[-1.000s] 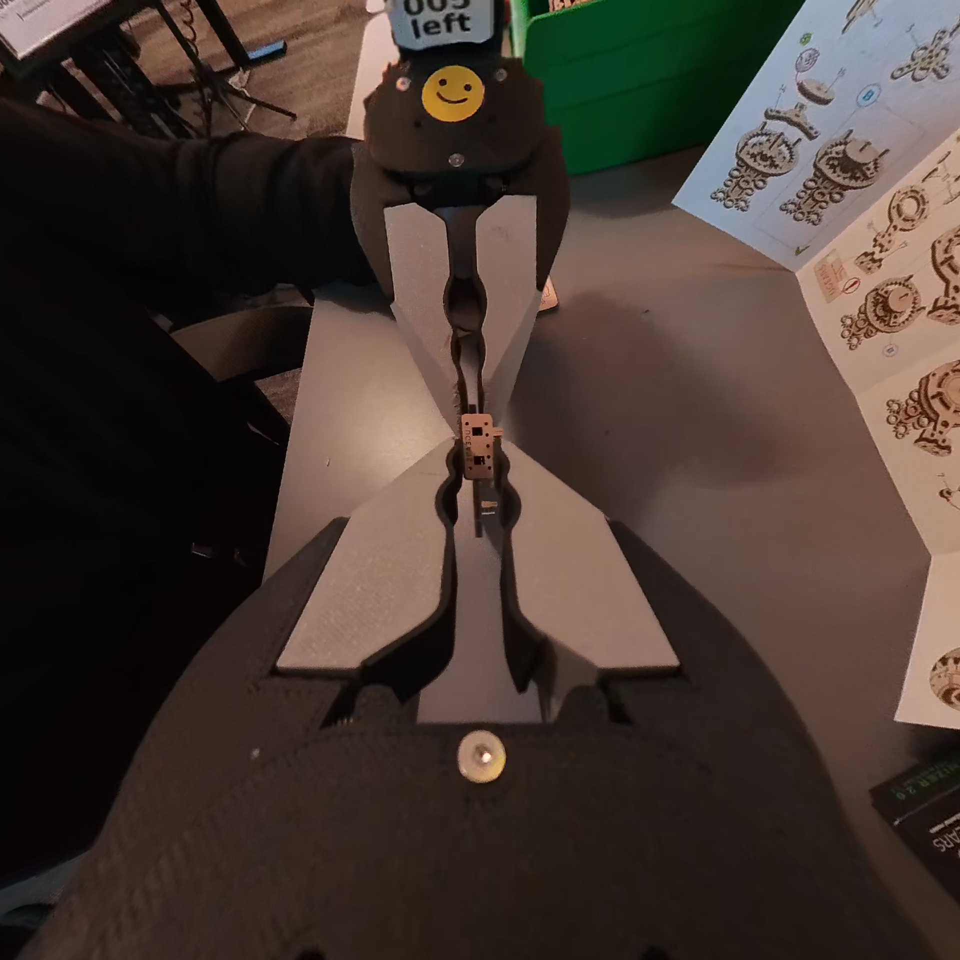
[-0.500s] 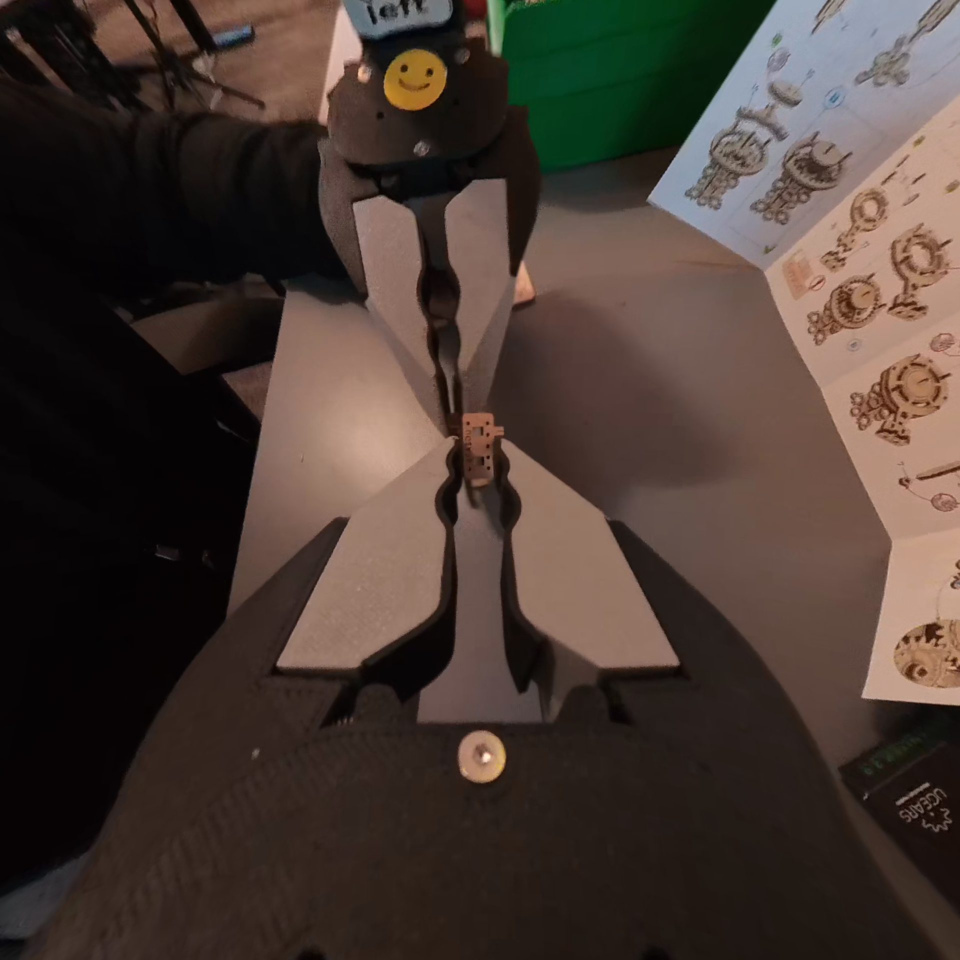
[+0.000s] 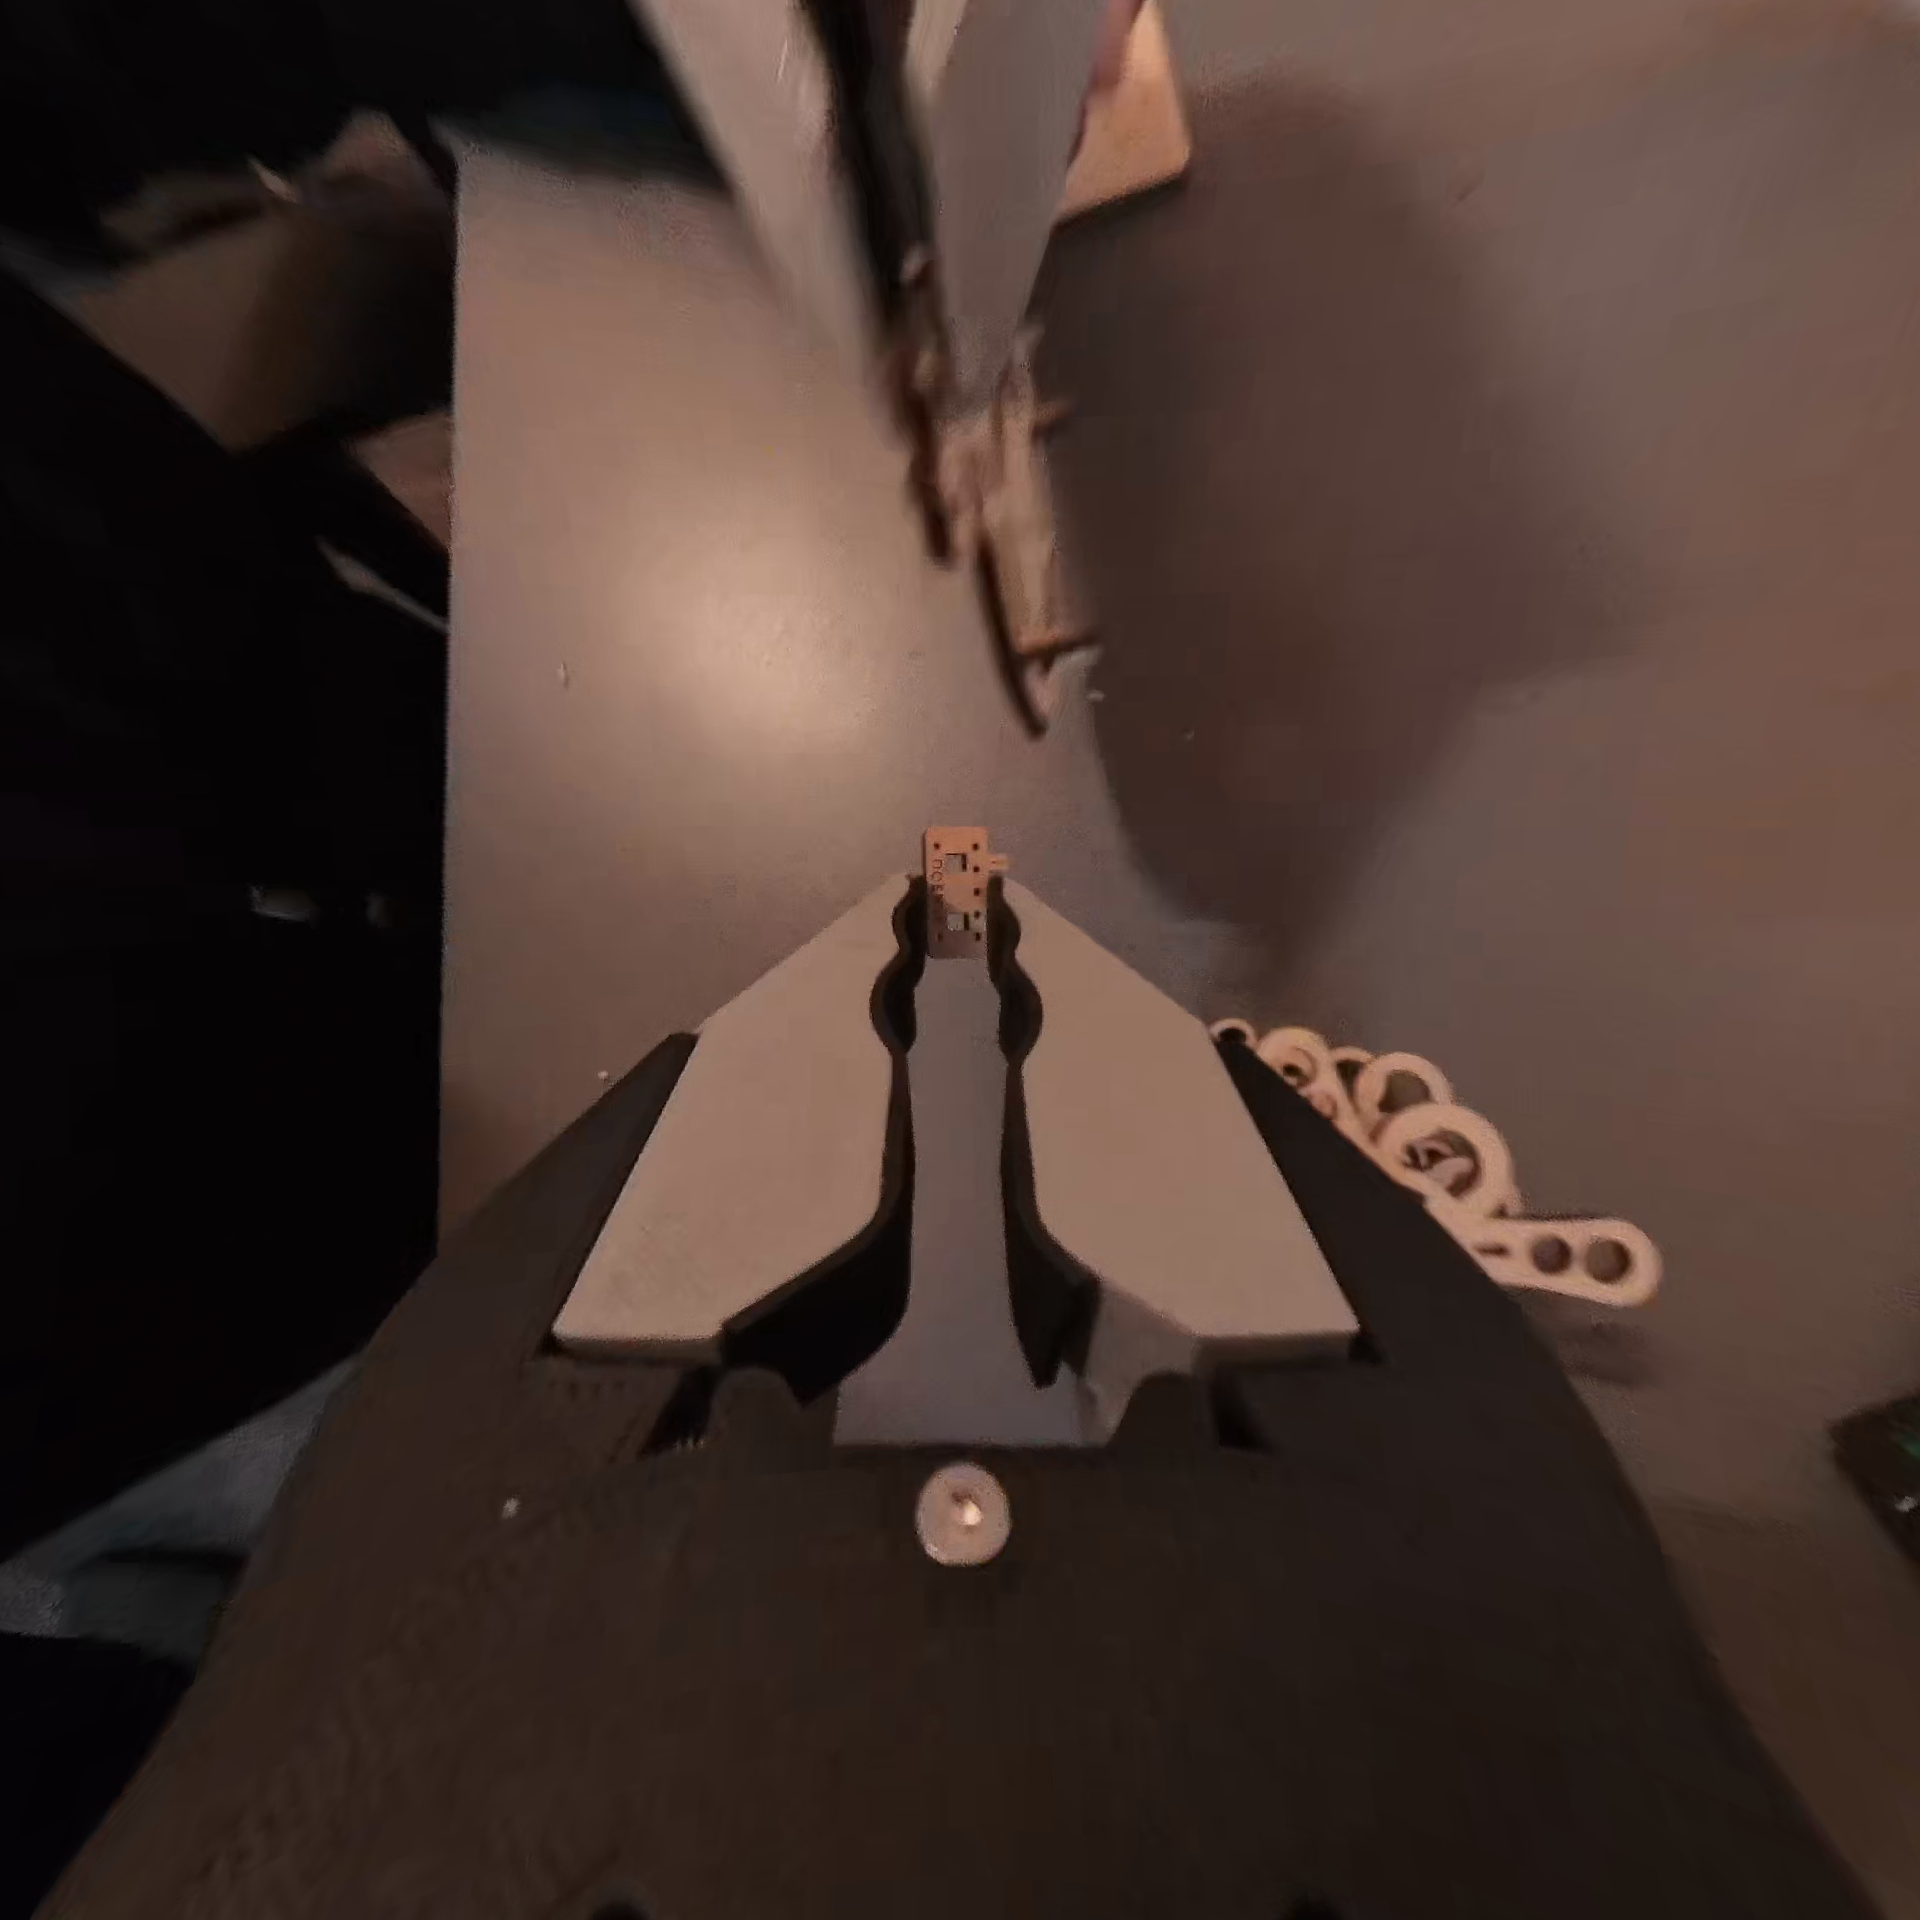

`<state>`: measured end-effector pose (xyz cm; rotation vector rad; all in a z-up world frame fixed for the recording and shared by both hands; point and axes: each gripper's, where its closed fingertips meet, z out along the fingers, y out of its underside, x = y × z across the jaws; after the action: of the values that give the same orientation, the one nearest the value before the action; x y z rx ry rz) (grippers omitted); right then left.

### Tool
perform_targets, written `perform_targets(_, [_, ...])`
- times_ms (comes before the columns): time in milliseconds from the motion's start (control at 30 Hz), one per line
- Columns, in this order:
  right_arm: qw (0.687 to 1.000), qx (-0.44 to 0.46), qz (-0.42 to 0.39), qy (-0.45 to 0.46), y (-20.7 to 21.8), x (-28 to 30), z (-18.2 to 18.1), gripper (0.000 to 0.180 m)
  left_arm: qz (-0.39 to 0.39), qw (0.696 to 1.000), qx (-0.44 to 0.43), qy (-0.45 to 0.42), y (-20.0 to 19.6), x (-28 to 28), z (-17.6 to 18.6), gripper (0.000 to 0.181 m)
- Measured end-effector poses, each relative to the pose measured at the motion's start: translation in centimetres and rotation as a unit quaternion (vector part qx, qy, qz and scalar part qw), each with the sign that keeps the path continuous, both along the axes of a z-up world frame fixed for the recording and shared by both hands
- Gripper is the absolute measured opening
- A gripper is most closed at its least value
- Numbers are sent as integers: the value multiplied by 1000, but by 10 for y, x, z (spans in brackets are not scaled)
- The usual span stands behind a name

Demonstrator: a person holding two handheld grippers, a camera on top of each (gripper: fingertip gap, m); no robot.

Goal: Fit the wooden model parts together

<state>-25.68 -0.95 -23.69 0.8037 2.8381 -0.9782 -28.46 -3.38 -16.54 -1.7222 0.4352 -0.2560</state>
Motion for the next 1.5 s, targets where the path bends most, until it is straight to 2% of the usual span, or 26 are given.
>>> perform_targets(133, [998, 60, 21, 13, 0, 2, -21, 8, 21, 999, 16, -45, -5, -16, 12, 0])
perform_targets(300, [998, 58, 14, 21, 1, 0, -17, 25, 28, 998, -39, -48, 3, -13, -9, 0])
perform_targets(367, [998, 36, 1, 43, 3, -7, -3, 26, 20, 997, -45, -60, 5, -9, -11, 0])
perform_targets(533, [987, -110, -34, 114, -15, -25, 55, 27, 5, 996, -37, -80, 5, -2, -6, 0])
perform_targets(633, [981, -130, -38, 138, -18, -29, 64, 20, -4, 995, -32, -90, 5, 2, -2, 0])
perform_targets(700, [981, -134, -29, 137, -23, -27, 63, 2, -6, 995, -29, -96, 6, 4, -1, 0])
perform_targets(733, [982, -131, -30, 136, -23, -27, 61, 0, -7, 995, -29, -96, 6, 4, -1, 0])
perform_targets(1000, [977, -150, -44, 148, -19, -33, 67, 0, 16, 992, -61, -110, 11, -3, -14, 5])
perform_targets(1067, [976, -156, -46, 146, -18, -34, 68, 0, 14, 993, -54, -103, 11, -1, -13, 0])
perform_targets(1167, [974, -166, -51, 144, -18, -35, 70, 0, 21, 995, -44, -90, 11, -3, -10, 1])
perform_targets(1400, [973, -181, -54, 135, -20, -35, 70, 0, 16, 992, -34, -122, 11, -3, -5, 0])
perform_targets(1500, [974, -176, -60, 132, -19, -37, 68, 0, 22, 994, -37, -99, 11, -4, -7, 0])
